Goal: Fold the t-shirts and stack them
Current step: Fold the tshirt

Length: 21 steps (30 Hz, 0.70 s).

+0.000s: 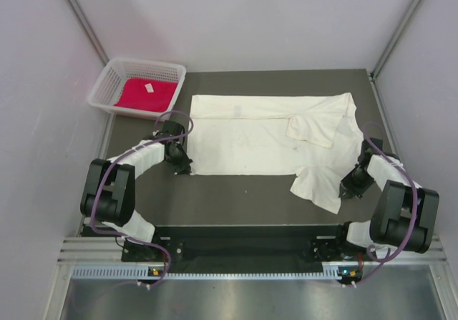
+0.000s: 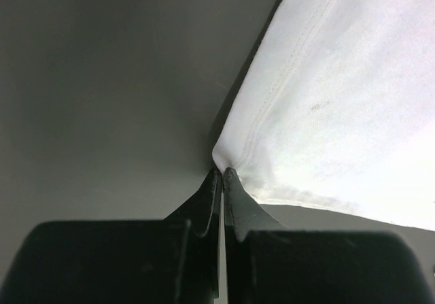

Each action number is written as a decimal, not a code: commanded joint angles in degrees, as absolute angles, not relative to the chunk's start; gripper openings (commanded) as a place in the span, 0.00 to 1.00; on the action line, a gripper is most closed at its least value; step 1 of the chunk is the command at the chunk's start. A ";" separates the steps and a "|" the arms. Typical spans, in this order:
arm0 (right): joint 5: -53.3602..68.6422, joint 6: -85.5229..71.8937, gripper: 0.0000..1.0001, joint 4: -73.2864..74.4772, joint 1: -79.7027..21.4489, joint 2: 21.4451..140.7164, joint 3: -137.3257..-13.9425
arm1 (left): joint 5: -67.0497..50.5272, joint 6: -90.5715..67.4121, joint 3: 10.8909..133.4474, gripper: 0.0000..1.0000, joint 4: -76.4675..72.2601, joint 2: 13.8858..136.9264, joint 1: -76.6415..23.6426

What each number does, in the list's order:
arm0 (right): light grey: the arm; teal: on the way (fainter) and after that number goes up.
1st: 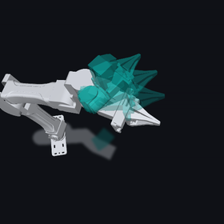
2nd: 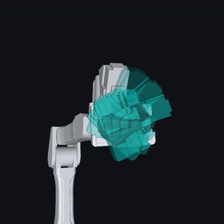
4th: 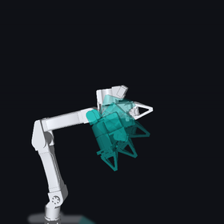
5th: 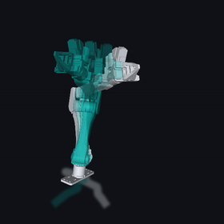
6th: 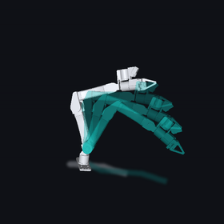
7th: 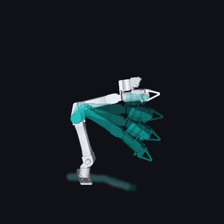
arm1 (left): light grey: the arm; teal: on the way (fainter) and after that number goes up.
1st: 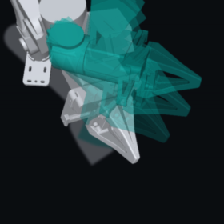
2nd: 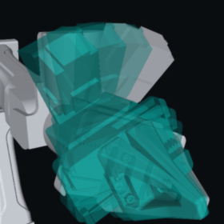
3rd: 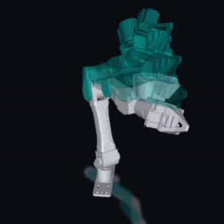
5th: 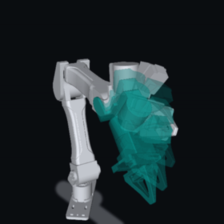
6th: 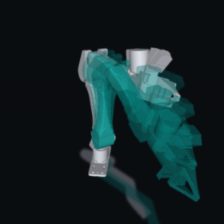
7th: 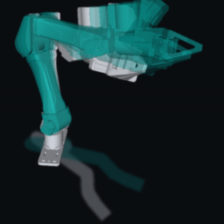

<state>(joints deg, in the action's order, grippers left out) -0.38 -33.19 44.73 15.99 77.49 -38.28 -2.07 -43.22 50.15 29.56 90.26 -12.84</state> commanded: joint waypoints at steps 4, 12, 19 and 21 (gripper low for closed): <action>-2.64 -35.42 0.00 37.61 14.85 75.76 -34.72 | -1.67 -41.92 51.33 0.00 29.18 87.54 -12.92; -2.11 -35.42 0.00 44.28 14.85 68.21 -35.24 | -1.23 -41.31 50.72 0.00 30.67 86.05 -12.83; -1.32 -36.04 0.00 52.90 14.85 57.41 -36.56 | -0.44 -41.92 48.17 0.00 32.08 82.36 -12.74; -0.88 -36.21 0.00 54.66 14.85 54.94 -36.56 | -0.53 -41.92 47.55 0.00 32.60 81.21 -12.74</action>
